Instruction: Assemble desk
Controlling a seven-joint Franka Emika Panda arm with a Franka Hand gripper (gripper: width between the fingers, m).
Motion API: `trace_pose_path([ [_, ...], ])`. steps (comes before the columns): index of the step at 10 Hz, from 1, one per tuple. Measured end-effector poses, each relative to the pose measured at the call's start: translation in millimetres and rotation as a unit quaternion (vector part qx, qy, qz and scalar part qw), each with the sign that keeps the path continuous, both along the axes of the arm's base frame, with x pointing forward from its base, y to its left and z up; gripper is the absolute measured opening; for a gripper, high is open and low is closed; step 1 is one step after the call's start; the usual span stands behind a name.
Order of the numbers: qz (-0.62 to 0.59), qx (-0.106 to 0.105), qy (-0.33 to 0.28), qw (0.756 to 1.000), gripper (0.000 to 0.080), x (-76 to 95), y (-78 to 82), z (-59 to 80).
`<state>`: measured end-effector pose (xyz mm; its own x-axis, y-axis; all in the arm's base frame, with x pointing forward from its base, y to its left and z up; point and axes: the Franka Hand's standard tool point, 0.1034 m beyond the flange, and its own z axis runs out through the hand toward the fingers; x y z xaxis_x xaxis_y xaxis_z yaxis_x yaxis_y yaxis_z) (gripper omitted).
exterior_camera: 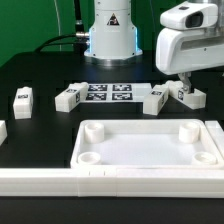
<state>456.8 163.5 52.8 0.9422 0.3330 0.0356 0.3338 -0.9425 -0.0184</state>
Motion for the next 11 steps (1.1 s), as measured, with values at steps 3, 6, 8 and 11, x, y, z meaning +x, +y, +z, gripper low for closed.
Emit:
trace_pose_path([
  [3,0.000,-0.011,0.025,1.000,0.0649,-17.5,7.2,-7.2],
  [6,0.000,-0.045,0.094,0.995,0.0649,-22.2,0.8,-6.7],
  [8,-0.004,-0.075,0.141,0.987,0.0649,-26.0,-7.6,-6.1],
  [11,-0.008,-0.108,0.213,0.971,0.0649,-27.6,-11.6,-8.1],
])
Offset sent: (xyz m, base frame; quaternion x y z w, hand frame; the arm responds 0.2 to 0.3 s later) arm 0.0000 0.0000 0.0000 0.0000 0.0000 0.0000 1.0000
